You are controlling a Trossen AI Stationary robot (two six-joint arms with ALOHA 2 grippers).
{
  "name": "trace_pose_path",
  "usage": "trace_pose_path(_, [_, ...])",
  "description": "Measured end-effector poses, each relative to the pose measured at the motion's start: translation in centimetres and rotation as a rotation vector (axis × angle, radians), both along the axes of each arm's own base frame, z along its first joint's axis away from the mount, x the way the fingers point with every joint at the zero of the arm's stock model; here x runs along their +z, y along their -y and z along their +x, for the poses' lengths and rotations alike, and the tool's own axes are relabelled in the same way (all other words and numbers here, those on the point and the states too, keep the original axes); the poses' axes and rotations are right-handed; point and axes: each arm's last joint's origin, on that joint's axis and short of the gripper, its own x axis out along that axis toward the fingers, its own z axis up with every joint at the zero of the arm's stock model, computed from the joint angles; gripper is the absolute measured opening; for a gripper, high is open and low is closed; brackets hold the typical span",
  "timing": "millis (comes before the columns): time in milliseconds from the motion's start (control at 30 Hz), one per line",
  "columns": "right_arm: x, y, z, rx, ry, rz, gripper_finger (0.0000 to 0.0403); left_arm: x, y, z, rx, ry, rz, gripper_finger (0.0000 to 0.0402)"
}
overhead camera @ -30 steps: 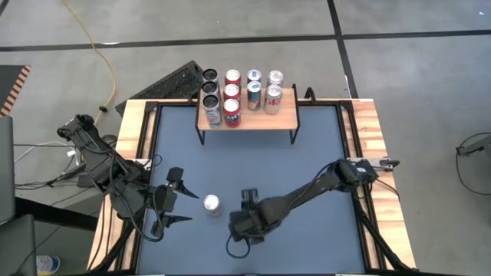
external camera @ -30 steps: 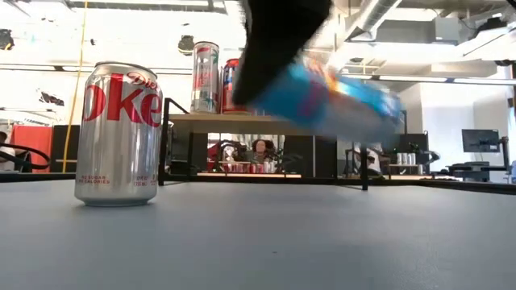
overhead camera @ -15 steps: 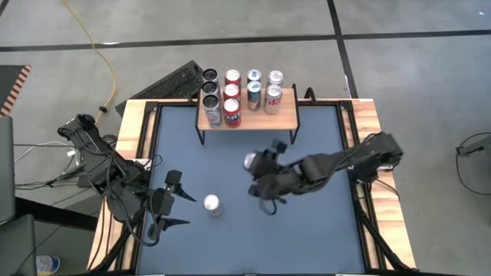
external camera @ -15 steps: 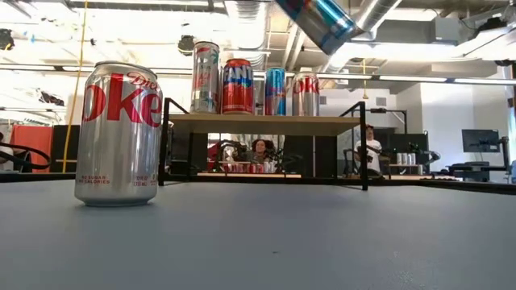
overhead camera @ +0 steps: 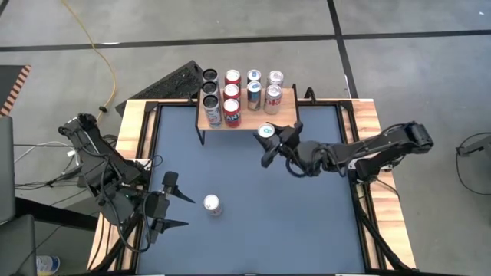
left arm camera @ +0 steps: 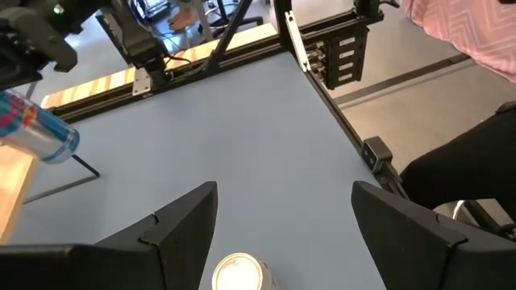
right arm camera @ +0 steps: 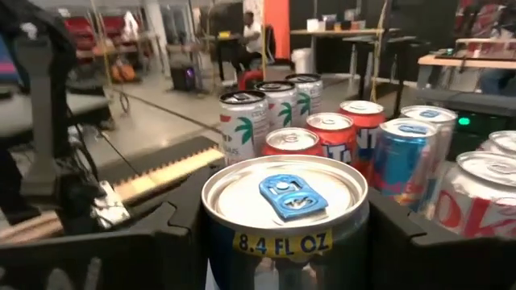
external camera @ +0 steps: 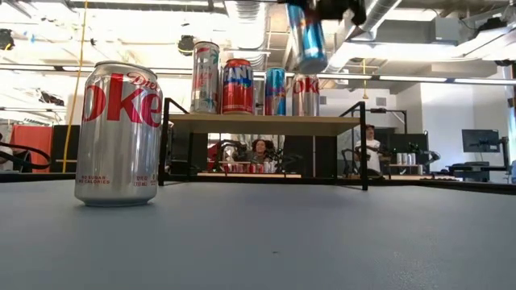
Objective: Place canned beverage on shelf
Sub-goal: Put the blue soda can on the shelf
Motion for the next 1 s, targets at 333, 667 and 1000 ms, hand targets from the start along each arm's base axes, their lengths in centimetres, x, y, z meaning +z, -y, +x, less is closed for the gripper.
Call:
trace_pose_path(333, [-0.3, 2.4, 0.8, 0.040, 0.075, -0.035, 0.0211, 0.0, 0.0, 0.0, 0.001, 0.003, 0.012, 0.0275])
trace_pose_path(667, [-1.1, 5.7, 1.7, 0.053, 0.101, -0.002, 0.0211, 0.0, -0.1, 0.0, 0.016, 0.009, 0.020, 0.0275])
trace_pose_path(1000, [-2.8, 7.9, 3.4, 0.039, 0.081, -0.087, 0.0211, 0.0, -0.1, 0.0, 0.008, 0.013, 0.045, 0.0275])
